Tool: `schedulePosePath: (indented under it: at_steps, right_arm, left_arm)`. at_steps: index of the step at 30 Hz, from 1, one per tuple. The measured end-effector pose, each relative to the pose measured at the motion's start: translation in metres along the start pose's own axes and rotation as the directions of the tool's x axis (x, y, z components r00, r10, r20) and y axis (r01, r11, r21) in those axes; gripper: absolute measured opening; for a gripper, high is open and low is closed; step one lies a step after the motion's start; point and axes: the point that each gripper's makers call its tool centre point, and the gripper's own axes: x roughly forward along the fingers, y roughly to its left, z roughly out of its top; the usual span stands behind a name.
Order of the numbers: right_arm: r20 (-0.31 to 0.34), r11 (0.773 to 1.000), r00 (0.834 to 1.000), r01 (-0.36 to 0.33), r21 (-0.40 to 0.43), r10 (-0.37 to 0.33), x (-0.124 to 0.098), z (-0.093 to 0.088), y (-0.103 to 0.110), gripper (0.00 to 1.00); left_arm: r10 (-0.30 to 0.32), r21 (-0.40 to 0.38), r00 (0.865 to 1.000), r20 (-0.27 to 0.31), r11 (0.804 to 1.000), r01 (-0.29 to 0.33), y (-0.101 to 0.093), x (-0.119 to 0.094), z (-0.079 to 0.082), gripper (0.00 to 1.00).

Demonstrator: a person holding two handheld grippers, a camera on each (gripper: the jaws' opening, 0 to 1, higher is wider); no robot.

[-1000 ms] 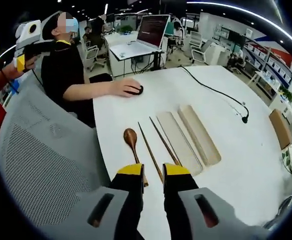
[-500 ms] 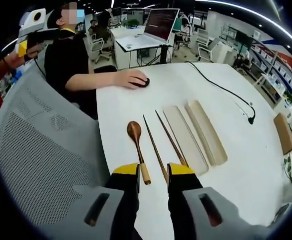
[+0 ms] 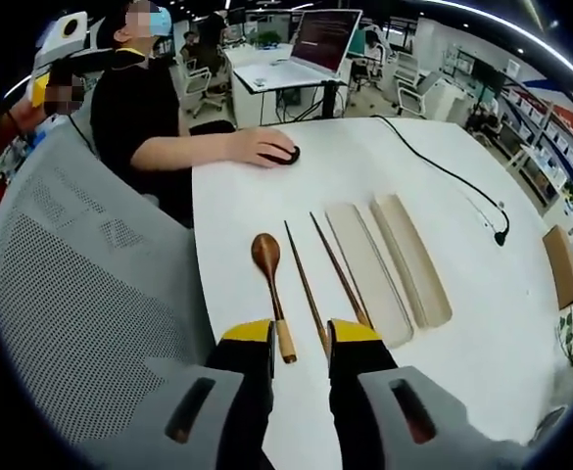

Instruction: Arrange the utensils inside the cutlery case until each visible utensil rests in its matching compartment.

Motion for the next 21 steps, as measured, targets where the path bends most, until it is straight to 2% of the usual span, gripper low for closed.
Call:
schedulePosePath:
  at_steps: [7, 11, 13, 19, 21]
  right_arm:
    - [-0.007, 1.0, 1.0, -0.001, -0.003, 0.001, 0.001, 0.0, -0.005, 0.18]
    - [-0.044, 0.998, 0.999, -0.015, -0.061, 0.012, 0.005, -0.003, -0.007, 0.17]
    - [-0.079, 0.996, 0.996, -0.05, -0.079, 0.044, 0.007, -0.007, -0.005, 0.17]
    - [-0.085, 0.997, 0.994, -0.068, -0.045, 0.064, 0.016, -0.006, -0.01, 0.19]
    - [-0.093, 0.996, 0.994, -0.065, -0.067, 0.059, 0.018, -0.005, -0.011, 0.18]
  left_arm:
    - [0.001, -0.013, 1.0, 0.0, 1.0, -0.001, -0.003, -0.001, -0.003, 0.83]
    - [-0.006, -0.011, 1.0, 0.001, 1.0, 0.006, -0.005, 0.0, -0.002, 0.83]
    - [-0.009, -0.012, 1.0, 0.004, 1.0, 0.009, -0.007, 0.0, -0.001, 0.83]
    - [-0.009, -0.004, 1.0, -0.006, 1.0, 0.009, -0.008, 0.0, -0.005, 0.83]
    - [-0.004, -0.004, 1.0, -0.009, 1.0, 0.004, -0.007, -0.001, -0.006, 0.83]
